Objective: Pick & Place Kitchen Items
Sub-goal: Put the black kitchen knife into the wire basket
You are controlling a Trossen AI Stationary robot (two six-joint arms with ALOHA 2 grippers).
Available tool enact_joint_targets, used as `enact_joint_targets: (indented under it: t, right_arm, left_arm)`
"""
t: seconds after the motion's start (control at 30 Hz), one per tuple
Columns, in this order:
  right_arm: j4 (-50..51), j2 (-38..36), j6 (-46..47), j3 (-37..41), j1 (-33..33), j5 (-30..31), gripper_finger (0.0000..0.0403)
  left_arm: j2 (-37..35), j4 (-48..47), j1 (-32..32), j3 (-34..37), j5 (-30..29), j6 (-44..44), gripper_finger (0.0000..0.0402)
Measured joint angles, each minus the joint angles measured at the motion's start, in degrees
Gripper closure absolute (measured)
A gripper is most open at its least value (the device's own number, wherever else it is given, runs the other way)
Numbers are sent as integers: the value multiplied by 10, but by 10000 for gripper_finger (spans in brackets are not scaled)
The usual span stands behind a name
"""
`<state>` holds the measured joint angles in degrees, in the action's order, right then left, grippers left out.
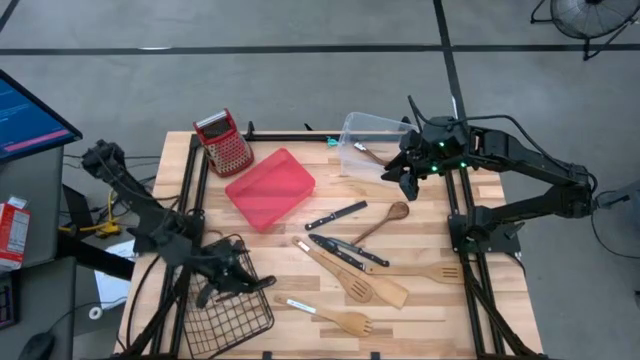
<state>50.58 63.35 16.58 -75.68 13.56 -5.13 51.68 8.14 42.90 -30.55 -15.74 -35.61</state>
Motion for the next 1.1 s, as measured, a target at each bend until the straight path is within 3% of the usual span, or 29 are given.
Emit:
enact_joint_targets:
  t: [0.13,0.27,0.7,1.1]
  right_arm:
    - [2,0,0,0,0,0,230]
    - [4,0,0,0,0,0,230]
    - [4,0,-5,0,0,0,230]
    - [8,0,-5,0,0,0,230]
  left_arm:
    - [6,-64,-46,0,117,6,353]
    - [10,-95,-64,0,173,39,353]
    - [11,-274,-57,-81,191,142,353]
    - [118,-310,-37,-80,231,170,353]
